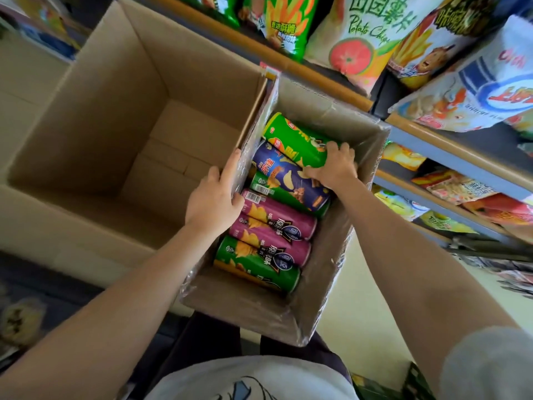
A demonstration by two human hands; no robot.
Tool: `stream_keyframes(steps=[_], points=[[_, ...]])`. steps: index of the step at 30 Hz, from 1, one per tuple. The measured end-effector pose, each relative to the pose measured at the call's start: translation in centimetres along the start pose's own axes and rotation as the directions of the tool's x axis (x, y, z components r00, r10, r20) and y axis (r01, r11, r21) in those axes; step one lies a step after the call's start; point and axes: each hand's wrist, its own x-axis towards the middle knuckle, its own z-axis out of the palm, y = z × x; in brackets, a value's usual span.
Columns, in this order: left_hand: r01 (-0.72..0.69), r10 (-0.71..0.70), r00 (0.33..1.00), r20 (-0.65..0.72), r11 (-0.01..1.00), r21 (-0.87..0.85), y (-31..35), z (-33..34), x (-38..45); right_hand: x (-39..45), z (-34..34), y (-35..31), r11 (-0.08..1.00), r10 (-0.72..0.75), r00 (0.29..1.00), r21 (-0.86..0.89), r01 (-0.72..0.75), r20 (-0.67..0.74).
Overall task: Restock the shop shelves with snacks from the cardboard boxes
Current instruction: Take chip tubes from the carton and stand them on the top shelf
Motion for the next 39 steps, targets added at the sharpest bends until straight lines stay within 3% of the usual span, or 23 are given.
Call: stream_keyframes(steps=[4,7,11,12,14,15,16,17,20,23,25,30,32,35,39], points=[[0.023,-0.023,1.0,0.016,0.999,-0.023,0.5,-0.2,0.0,-1.8,-0.3,0.1,0.984,0.006,0.99,0.174,-0.031,0.141],[0.113,-0.097,0.991,0.087,0.972,-0.205,0.8,-1.2,-0.1,-4.6,-0.4,-0.6,0.941,0.064,0.976,0.314,-0.128,0.206],[-0.002,-0.077,0.984,-0.158,0.894,-0.448,3.5,-3.2,-1.2,-10.7,-1.5,-2.3,0.717,0.041,0.986,0.683,-0.143,0.163],[0.018,-0.103,0.989,-0.11,0.807,-0.59,4.5,-3.5,-1.3,-12.4,-1.8,-2.8,0.677,-0.013,0.987,0.728,-0.109,0.16],[0.217,-0.148,0.975,0.164,0.493,-0.843,6.4,-3.9,-1.4,-15.1,-1.9,-3.7,0.628,-0.171,0.971,0.778,-0.022,0.165],[0.332,-0.189,0.941,0.282,0.343,-0.879,6.8,-3.8,-1.3,-15.8,-1.5,-3.8,0.601,-0.226,0.96,0.799,0.005,0.163],[0.394,-0.232,0.912,0.338,0.267,-0.879,6.9,-3.8,-1.1,-16.1,-1.0,-3.9,0.587,-0.234,0.961,0.809,0.02,0.145],[0.426,-0.264,0.894,0.361,0.253,-0.869,6.7,-3.9,-1.1,-15.8,-0.5,-3.7,0.6,-0.198,0.972,0.799,0.021,0.123],[0.466,-0.326,0.868,0.374,0.279,-0.84,5.0,-4.4,-1.2,-13.0,1.8,-2.2,0.774,-0.005,1.0,0.633,0.001,0.005],[0.465,-0.354,0.859,0.369,0.242,-0.851,3.1,-4.9,-1.5,-10.1,4.6,-1.5,0.905,0.097,0.989,0.403,-0.133,0.108],[0.459,-0.359,0.858,0.367,0.218,-0.861,2.3,-5.3,-1.7,-8.9,6.4,-1.8,0.903,0.125,0.976,0.387,-0.187,0.181],[0.502,-0.344,0.836,0.427,0.165,-0.849,0.9,-6.1,-2.5,-8.5,5.8,-3.0,0.762,0.153,0.949,0.578,-0.291,0.276],[0.518,-0.316,0.829,0.462,0.121,-0.847,0.9,-6.9,-2.5,-10.1,4.7,-3.5,0.689,0.112,0.964,0.68,-0.251,0.242],[0.508,-0.268,0.836,0.479,0.048,-0.86,2.0,-9.1,-2.2,-14.2,1.4,-4.2,0.551,0.013,0.998,0.832,-0.064,0.068],[0.372,-0.142,0.917,0.374,-0.039,-0.927,5.6,-15.0,-1.4,-19.0,-6.7,-5.4,0.446,-0.051,0.977,0.871,0.208,-0.208]])
